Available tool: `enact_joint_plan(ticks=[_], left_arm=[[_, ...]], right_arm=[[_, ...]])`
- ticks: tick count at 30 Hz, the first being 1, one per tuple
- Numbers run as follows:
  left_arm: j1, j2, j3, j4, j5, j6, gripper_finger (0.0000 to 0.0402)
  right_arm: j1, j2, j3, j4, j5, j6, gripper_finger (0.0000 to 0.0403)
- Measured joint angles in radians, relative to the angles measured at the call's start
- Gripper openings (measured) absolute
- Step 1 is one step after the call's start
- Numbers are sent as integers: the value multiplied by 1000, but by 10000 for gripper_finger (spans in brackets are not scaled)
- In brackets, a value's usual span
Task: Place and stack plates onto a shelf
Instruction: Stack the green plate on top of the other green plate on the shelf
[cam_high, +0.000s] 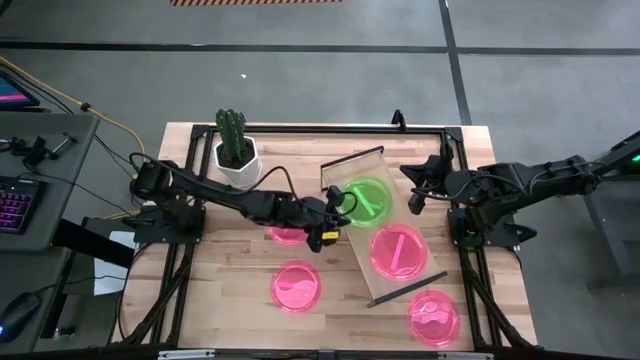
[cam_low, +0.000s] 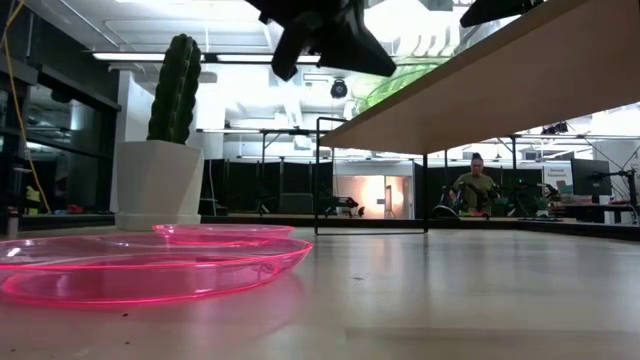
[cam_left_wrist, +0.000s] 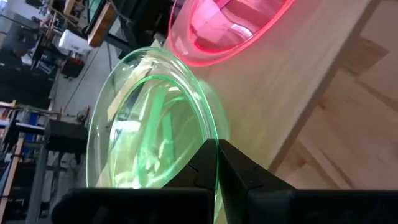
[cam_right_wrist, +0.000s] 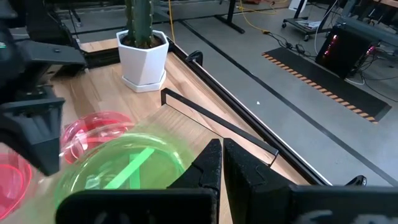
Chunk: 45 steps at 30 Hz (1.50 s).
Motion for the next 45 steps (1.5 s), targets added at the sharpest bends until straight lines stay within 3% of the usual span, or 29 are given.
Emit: enact_joint_plan(ticks=[9, 17, 35, 45], left_arm=[[44, 0, 0, 13, 108, -37, 5], [46, 0, 0, 52, 108, -36, 28], [69, 0, 0, 59, 57, -55, 118], [111, 0, 0, 41, 15, -126, 131]], right_arm=[[0, 0, 0, 0, 0, 0, 0], [0, 0, 0, 0, 1, 0, 0], [0, 0, 0, 0, 1, 27, 0], [0, 0, 0, 0, 1, 43, 0]])
